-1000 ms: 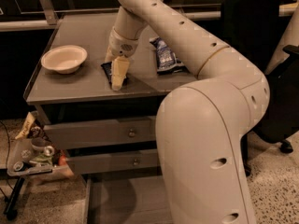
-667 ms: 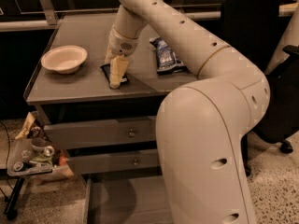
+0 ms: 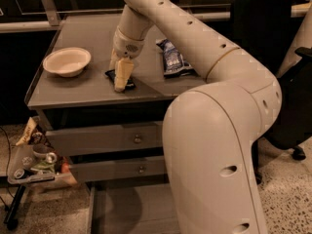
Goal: Place rxbar blueberry into bottom drawer
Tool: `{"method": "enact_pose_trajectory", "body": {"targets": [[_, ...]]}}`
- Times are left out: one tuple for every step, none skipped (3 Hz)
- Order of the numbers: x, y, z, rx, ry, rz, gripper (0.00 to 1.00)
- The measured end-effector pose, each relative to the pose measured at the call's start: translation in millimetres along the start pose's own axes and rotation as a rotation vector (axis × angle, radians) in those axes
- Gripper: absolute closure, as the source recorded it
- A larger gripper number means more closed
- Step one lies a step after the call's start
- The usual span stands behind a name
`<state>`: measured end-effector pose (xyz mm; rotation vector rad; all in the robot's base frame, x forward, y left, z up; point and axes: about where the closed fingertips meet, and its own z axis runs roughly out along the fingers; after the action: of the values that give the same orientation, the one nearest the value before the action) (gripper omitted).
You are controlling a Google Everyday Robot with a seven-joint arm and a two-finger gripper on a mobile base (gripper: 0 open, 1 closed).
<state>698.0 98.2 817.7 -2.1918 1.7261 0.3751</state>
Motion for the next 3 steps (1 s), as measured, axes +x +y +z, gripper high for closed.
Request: {"method": "enact_pose_trajectory", "body": {"targets": [[0.0, 0.0, 0.0, 0.0, 0.0, 0.0, 1.0], [-3.6, -0.8, -8.2, 0.0, 0.0, 0.0, 1.0], [-5.4, -1.2, -12.4, 0.0, 0.0, 0.0, 1.0]]}}
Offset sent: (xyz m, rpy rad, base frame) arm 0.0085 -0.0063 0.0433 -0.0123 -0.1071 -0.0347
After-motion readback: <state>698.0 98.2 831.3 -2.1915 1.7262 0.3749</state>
